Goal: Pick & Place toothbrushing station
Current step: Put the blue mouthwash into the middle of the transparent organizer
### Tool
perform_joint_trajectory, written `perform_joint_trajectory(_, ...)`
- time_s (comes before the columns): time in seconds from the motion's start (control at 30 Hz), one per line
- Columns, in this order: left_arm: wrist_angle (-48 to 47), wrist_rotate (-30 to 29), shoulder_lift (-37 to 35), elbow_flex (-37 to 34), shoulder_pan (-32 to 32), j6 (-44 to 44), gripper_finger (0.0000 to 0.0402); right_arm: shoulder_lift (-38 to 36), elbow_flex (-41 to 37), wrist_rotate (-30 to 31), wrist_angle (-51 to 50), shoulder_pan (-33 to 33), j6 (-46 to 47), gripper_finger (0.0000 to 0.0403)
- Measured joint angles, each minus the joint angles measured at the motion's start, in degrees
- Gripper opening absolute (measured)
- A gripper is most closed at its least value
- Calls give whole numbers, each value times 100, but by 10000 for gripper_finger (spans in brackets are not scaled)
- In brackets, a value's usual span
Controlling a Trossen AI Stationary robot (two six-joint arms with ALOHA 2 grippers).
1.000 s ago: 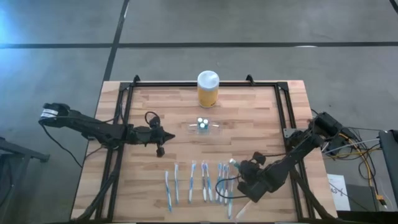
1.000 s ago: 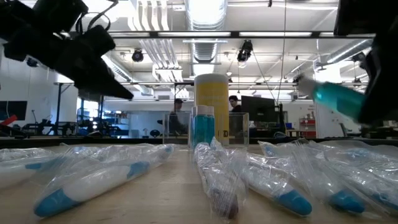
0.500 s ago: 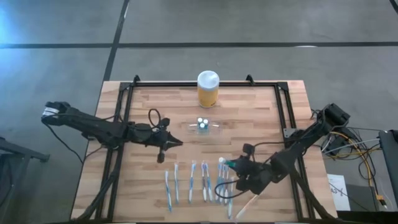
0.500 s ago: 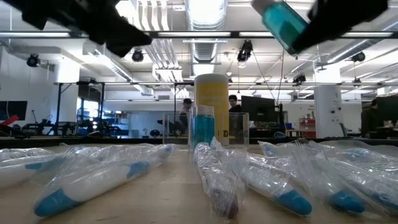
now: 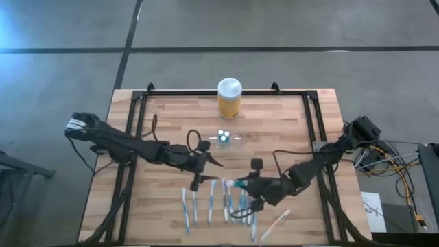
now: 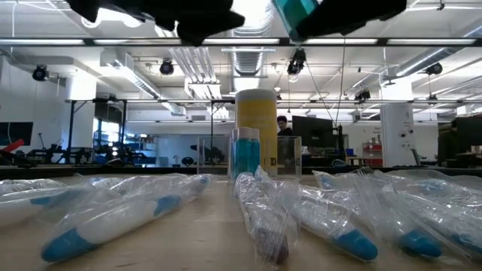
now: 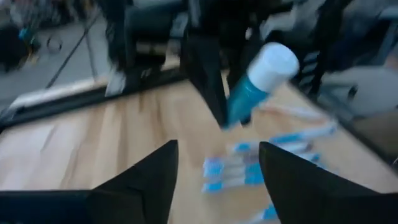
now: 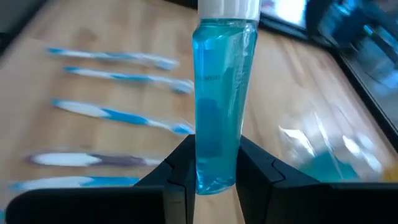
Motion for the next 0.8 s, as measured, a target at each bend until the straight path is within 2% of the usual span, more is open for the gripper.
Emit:
perform_joint_trajectory(0.07, 487, 67, 126, -43, 0, 4, 240, 1, -20, -98, 203, -14, -218, 72)
perform_joint_trajectory(0.2, 858, 80, 355, -75, 9, -11, 254, 5, -26, -122, 872, -33, -783, 72)
perform_joint_trajectory(0.43, 1928, 647, 758, -77, -5, 150, 259, 12, -30, -416, 1386, -278, -1251, 73)
perform_joint_trajectory(0.6, 2245, 1261, 842, -77, -15, 275, 259, 12, -30, -446, 1443, -424, -1424, 73)
perform_joint_trajectory(0.8, 2434, 1263, 847, -77, -18, 342, 259, 14, -30, -984, 1772, -658, -1551, 73)
